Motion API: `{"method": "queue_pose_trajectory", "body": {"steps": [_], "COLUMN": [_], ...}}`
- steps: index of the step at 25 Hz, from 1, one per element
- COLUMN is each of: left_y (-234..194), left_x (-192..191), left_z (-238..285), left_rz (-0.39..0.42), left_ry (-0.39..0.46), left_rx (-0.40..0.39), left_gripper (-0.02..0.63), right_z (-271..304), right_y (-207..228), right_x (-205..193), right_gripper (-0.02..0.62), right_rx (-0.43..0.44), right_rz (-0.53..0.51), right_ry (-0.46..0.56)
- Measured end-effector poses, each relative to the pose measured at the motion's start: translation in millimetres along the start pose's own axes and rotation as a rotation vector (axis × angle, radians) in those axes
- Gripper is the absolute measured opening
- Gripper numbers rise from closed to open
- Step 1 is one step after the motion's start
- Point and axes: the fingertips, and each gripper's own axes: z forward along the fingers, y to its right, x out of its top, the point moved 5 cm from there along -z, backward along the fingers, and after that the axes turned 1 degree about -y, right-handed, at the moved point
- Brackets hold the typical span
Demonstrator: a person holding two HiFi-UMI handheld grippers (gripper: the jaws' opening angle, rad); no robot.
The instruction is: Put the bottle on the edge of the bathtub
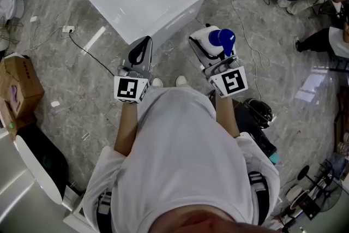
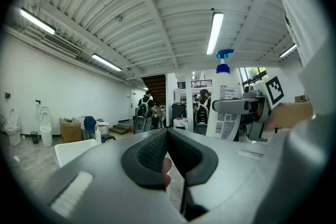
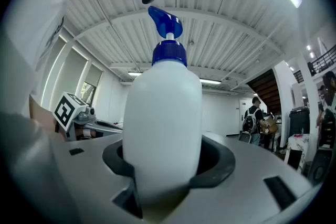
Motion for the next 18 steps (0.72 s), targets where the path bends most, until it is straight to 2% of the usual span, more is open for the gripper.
{"method": "queue_pose_trajectory", "body": {"steps": [18], "left_y": [34.2], "left_x": [-17.4], "left_z": [18.8], "left_rz": [0.030], "left_ry": [-0.033], "left_rx": [-0.008], "left_gripper": [-0.002], "right_z": [-29.6], "right_y": [22.9], "right_x": [-30.6], "right_gripper": [0.249], "right_rx": [0.017], "right_rz": [0.031], "right_ry": [-0.015]}}
